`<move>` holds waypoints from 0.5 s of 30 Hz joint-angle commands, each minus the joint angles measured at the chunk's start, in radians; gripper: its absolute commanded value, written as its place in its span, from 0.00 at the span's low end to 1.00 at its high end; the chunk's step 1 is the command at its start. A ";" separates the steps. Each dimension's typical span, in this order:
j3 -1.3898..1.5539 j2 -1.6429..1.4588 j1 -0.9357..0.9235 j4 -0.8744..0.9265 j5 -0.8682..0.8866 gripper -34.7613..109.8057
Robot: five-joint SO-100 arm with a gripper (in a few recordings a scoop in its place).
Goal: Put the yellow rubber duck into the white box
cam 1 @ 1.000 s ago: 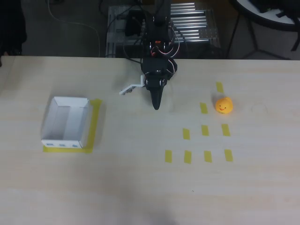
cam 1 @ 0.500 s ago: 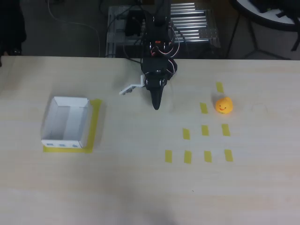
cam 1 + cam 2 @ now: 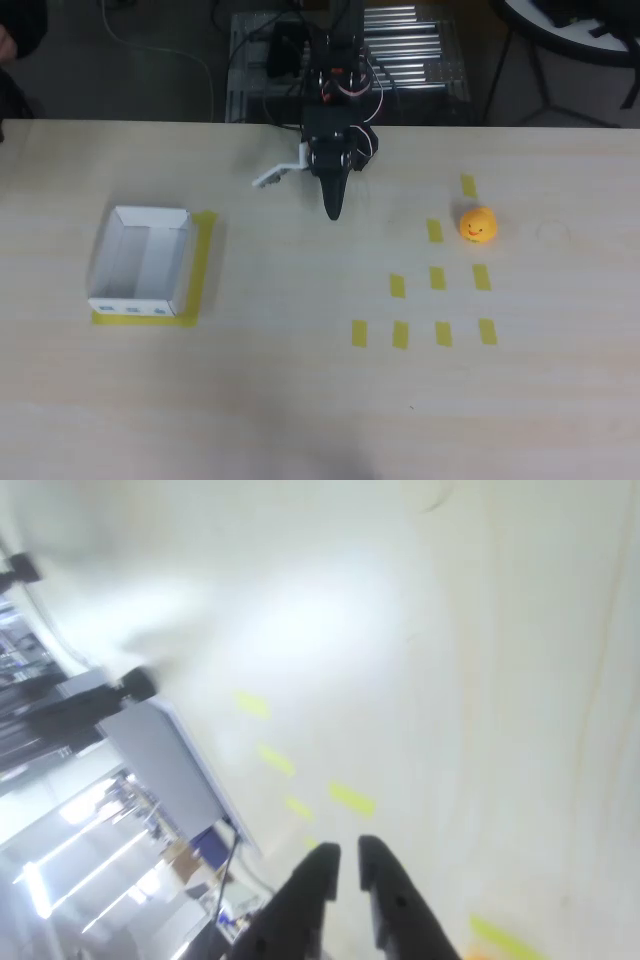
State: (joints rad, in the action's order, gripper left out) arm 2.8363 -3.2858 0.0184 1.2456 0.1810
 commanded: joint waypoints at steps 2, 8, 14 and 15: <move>-0.230 -0.051 0.028 0.067 -0.060 0.24; -0.359 -0.015 0.074 0.095 -0.109 0.24; -0.584 0.341 0.109 0.135 -0.110 0.24; -0.624 0.402 0.112 0.130 -0.115 0.24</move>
State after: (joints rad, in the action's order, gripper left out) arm 2.4375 -3.1293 0.0966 1.3652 0.0798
